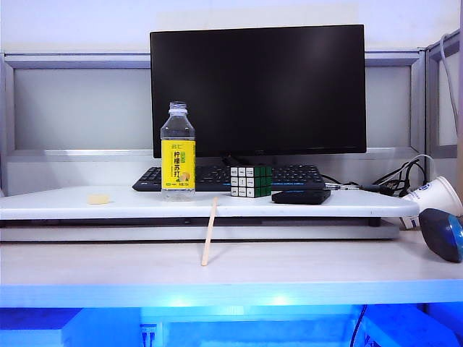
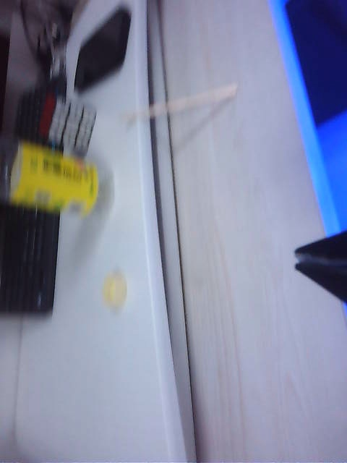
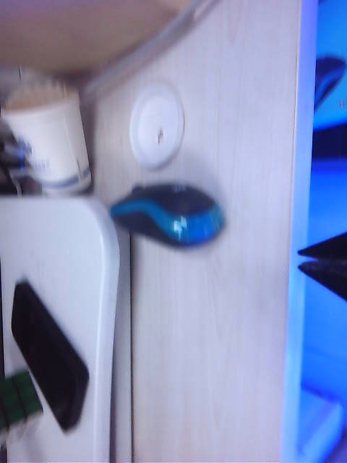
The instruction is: Grab a stick from the table and stick it in a plastic bottle.
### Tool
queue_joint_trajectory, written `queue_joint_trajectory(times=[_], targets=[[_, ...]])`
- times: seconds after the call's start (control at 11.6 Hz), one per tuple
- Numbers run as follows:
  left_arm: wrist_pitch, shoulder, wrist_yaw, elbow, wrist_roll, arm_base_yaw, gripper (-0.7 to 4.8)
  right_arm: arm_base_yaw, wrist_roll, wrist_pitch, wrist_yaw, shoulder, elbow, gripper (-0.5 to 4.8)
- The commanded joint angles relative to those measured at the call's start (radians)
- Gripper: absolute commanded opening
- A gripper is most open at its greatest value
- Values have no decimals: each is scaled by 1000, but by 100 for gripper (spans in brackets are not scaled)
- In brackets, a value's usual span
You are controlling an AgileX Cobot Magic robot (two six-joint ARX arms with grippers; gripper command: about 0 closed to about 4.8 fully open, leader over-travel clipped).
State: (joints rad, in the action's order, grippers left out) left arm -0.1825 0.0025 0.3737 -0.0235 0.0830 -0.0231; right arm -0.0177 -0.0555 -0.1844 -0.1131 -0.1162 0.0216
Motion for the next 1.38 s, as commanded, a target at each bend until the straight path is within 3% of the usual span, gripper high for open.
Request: queue_joint_trajectory(times=[0.09, 0.17, 0.52, 0.6, 0.69, 0.77, 0.86, 0.95, 1.03, 1.12, 1.29, 1.38], targets=[[-10, 1, 238, -4, 4, 1, -5, -8, -130, 10, -100, 1, 104, -6], [-10, 1, 284, -4, 4, 1, -5, -8, -151, 6, -129, -6, 178, -6], [-10, 1, 286, -4, 43, 1, -5, -8, -190, 7, -223, -134, 317, -6], [-10, 1, 299, -4, 49, 1, -5, -8, -261, 71, -357, -320, 420, -5], [-10, 1, 302, -4, 49, 1, -5, -9, -300, 142, -468, -444, 481, 48], [-10, 1, 301, -4, 49, 1, -5, -9, -320, 171, -504, -493, 504, 113], [-10, 1, 302, -4, 49, 0, -5, -39, -453, 286, -574, -689, 575, 220], [-10, 1, 302, -4, 49, 1, -5, -53, -467, 303, -580, -725, 587, 237], [-10, 1, 302, -4, 49, 1, -5, -103, -500, 332, -586, -829, 620, 344], [-10, 1, 304, -4, 49, 1, -5, -177, -531, 348, -589, -940, 655, 416], [-10, 1, 304, -4, 49, 1, -5, -258, -533, 355, -589, -1086, 707, 479], [-10, 1, 304, -4, 48, 1, -4, -307, -548, 374, -588, -1192, 740, 479]])
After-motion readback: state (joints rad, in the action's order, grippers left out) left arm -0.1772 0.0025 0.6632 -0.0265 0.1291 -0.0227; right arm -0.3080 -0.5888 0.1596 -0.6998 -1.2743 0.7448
